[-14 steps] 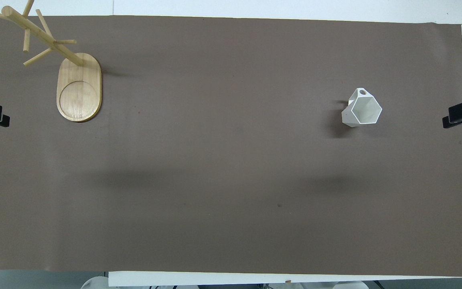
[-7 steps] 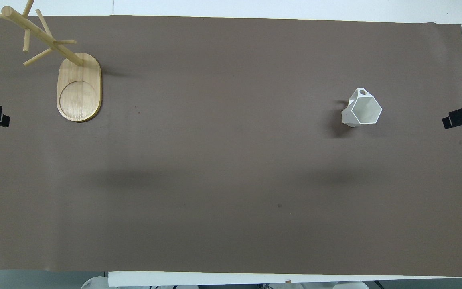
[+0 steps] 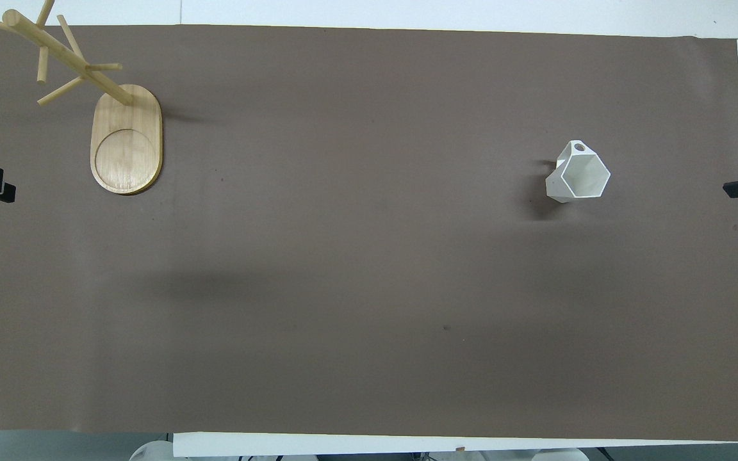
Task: Hang cup on rack
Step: 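Move the open right gripper toward the white faceted cup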
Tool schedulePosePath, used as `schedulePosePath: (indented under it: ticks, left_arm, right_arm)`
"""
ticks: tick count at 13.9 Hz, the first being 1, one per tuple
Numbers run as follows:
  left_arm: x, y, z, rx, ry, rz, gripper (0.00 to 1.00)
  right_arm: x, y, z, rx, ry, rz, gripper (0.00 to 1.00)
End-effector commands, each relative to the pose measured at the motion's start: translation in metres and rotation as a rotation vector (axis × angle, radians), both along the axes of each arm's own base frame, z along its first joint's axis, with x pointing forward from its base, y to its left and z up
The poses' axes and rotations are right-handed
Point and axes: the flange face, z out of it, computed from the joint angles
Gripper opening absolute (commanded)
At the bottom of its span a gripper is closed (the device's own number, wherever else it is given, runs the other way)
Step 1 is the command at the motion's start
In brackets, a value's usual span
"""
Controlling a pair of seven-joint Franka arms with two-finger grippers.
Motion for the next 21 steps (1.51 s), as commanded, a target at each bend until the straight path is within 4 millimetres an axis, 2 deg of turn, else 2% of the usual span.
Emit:
schedulePosePath:
  ticks: [1,3,6,8,10,11,13,14,17,19,21]
  left_arm:
    - [-0.003,0.002,0.001,-0.010,0.001,0.008,1.00]
    - [-0.003,0.001,0.001,-0.010,0.001,0.006,1.00]
    - [-0.003,0.002,0.001,-0.010,0.001,0.008,1.00]
    - [-0.003,0.002,0.001,-0.010,0.001,0.008,1.00]
    - [-0.003,0.002,0.001,-0.010,0.001,0.008,1.00]
    - [-0.003,0.001,0.001,-0.010,0.001,0.006,1.00]
    - [-0.003,0.002,0.001,-0.010,0.001,0.008,1.00]
    - [-0.003,0.002,0.001,-0.010,0.001,0.008,1.00]
    - [-0.003,0.002,0.001,-0.010,0.001,0.008,1.00]
    - [-0.003,0.002,0.001,-0.010,0.001,0.008,1.00]
    - [-0.003,0.002,0.001,-0.010,0.001,0.008,1.00]
  right_arm:
    - [0.028,-0.033,-0.055,0.178,-0.142,0.182,1.00]
    - [0.036,-0.047,-0.091,0.298,-0.222,0.232,1.00]
    - [0.043,-0.063,-0.163,0.494,-0.353,0.306,1.00]
    - [0.041,-0.063,-0.209,0.622,-0.409,0.341,1.00]
    - [0.034,-0.060,-0.234,0.673,-0.431,0.351,1.00]
    - [0.022,-0.064,-0.248,0.704,-0.415,0.332,1.00]
    - [0.017,-0.060,-0.283,0.807,-0.436,0.326,1.00]
    - [0.014,-0.066,-0.305,0.831,-0.441,0.317,1.00]
    - [0.012,-0.063,-0.317,0.825,-0.499,0.381,1.00]
    - [0.008,-0.063,-0.343,0.847,-0.492,0.370,1.00]
    - [0.006,-0.054,-0.349,0.860,-0.506,0.390,1.00]
